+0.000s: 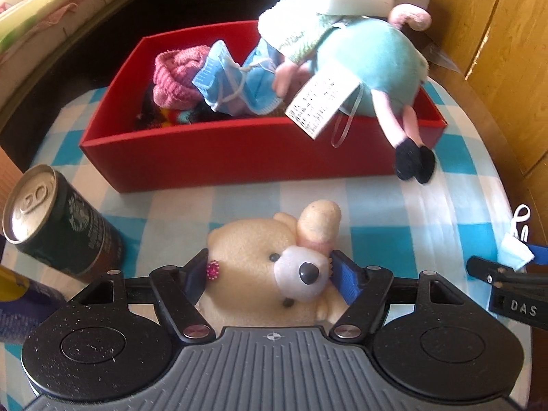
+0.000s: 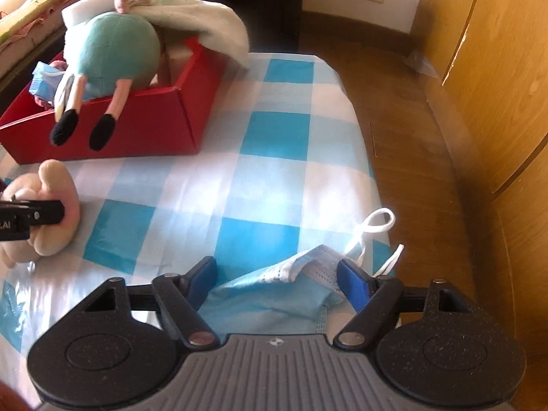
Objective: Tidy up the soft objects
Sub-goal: 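Grasp the cream teddy bear with the left tool while the right tool grasps the blue mask, then lift and carry the teddy bear and the blue mask over the red box with both tools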
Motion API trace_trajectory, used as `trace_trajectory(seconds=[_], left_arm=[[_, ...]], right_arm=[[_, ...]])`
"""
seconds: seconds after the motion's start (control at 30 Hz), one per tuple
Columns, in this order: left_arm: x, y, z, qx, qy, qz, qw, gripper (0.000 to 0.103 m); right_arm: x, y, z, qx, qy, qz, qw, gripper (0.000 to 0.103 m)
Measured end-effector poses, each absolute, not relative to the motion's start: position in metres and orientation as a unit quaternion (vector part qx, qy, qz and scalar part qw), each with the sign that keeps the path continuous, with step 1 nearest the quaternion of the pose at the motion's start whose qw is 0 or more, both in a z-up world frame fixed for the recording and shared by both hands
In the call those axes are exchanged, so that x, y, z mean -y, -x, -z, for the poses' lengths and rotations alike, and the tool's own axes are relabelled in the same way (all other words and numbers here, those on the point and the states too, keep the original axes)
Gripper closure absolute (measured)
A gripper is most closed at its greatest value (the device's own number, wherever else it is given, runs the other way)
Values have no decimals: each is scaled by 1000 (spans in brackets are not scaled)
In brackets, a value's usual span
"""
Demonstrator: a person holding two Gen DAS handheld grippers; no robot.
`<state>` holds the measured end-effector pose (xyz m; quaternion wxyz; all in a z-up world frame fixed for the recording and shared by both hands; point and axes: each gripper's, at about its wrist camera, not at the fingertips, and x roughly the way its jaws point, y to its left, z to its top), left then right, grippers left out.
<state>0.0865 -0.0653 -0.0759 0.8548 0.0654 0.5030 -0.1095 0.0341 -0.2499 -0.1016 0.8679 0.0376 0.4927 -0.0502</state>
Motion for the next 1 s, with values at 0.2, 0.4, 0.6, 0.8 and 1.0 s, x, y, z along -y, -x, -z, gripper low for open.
trace_trajectory(seconds=[0.2,0.4,0.6,0.8,1.0], left_arm=[[69,-70,72,-503,-75,133,850,33],[69,-58,67,-498,-78,145,852,34],[65,-57,74,-507,-77,143,847,34],[65,-57,76,-505,-80,145,847,32],[66,-56,77,-502,-85,144,848,32]], right_arm=[[250,-21,95,-494,-50,39,867,96],[252,-4,82,-477,-112,6,872,103],[242,6,77,-475,-71,37,877,50],[238,15,92,-501,-45,57,862,45],[231,22,99,-504,-38,36,862,73]])
